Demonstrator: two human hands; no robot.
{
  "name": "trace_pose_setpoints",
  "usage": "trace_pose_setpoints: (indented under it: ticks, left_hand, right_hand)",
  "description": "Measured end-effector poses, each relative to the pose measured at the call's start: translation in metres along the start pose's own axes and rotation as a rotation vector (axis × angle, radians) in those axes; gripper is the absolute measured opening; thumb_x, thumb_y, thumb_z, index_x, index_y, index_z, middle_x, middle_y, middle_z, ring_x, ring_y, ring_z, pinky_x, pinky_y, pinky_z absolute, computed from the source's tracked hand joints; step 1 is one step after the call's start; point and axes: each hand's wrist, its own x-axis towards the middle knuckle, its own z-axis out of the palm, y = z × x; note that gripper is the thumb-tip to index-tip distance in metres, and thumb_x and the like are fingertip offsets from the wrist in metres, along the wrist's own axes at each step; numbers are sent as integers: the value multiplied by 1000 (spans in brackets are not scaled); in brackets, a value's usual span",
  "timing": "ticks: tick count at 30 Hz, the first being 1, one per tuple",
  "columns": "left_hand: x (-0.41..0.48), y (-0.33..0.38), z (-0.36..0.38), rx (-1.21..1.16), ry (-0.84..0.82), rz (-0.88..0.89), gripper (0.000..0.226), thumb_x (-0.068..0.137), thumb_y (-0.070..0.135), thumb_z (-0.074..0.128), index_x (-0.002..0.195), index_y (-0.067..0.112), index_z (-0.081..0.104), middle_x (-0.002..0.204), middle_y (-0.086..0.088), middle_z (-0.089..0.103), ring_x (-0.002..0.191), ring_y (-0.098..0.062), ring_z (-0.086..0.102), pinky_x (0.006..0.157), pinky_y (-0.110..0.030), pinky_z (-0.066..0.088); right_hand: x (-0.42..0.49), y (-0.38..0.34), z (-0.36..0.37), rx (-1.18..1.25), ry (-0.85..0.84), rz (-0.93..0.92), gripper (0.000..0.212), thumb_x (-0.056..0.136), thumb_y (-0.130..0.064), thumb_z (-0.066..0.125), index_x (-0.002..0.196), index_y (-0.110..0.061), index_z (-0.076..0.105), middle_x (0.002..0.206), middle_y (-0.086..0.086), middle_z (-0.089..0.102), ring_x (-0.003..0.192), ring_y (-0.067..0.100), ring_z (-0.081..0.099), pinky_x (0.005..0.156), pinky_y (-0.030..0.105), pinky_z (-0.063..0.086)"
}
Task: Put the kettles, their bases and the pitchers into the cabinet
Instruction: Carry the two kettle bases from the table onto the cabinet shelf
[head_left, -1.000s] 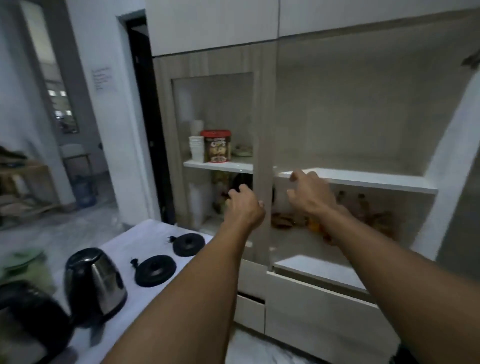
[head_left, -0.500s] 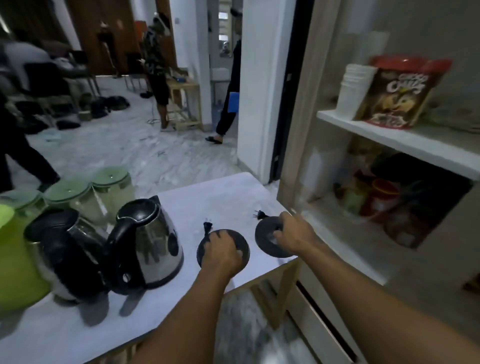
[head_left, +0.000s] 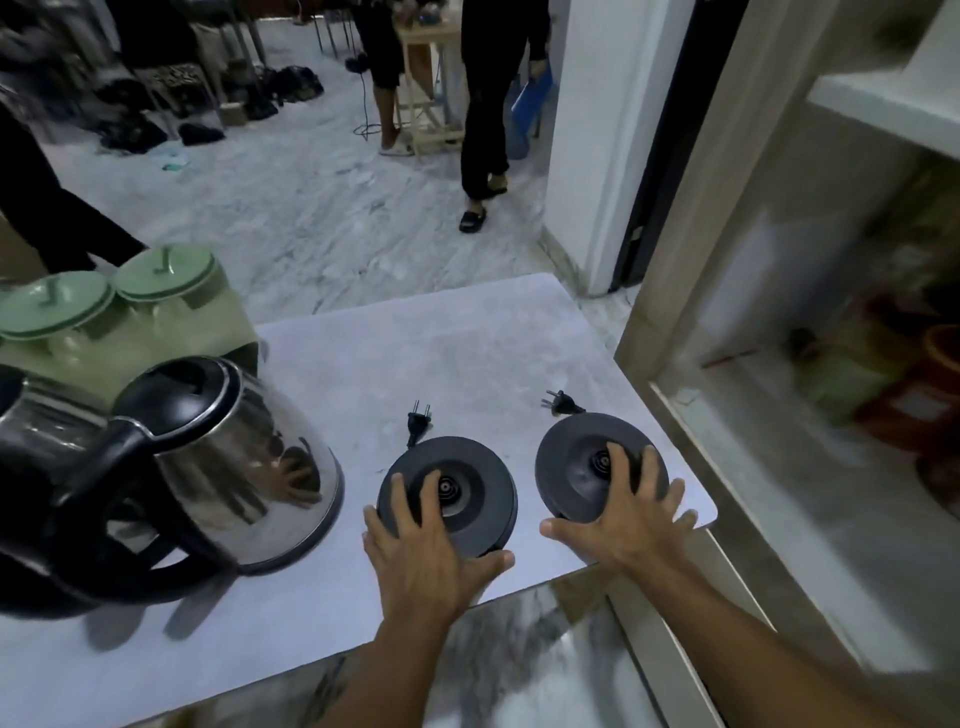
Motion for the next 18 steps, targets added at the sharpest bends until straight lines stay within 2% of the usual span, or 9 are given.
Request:
trace_pose_setpoints:
  ticks: [4, 8, 13, 18]
  left_hand:
    - [-12, 3, 3, 49, -44, 14, 135, 45, 91, 55, 152, 34, -7, 160, -7, -19, 145, -46, -8, 117, -58, 8]
    - [-31, -2, 7, 113, -83, 78, 137, 46, 88, 60, 150, 36, -13, 158, -7, -25, 145, -44, -13, 117, -60, 7]
    - [-47, -17, 8, 135, -33, 162, 120, 56, 75, 64, 149, 30, 3, 160, -1, -15, 146, -40, -10, 116, -57, 15]
    - [-52, -17, -7, 177, -8, 180, 122, 56, 69, 66, 150, 24, 5, 161, 4, -16, 148, -34, -8, 112, -54, 21]
  right_hand:
    - [-10, 1, 6, 20, 33, -6, 125, 55, -83, 60, 154, -38, -2, 165, 2, -16, 150, 44, -5, 118, 63, 9]
    - [-33, 1, 15, 56, 100, 23, 117, 57, -75, 65, 152, -37, 9, 164, 3, -4, 146, 43, 10, 114, 59, 26]
    - [-54, 5, 24, 105, 126, 13, 114, 60, -70, 69, 152, -33, 13, 163, 6, 5, 146, 44, 13, 114, 49, 30]
    - [-67, -6, 23, 173, 145, 22, 111, 54, -71, 69, 146, -34, 20, 158, 4, 14, 143, 42, 23, 111, 45, 34]
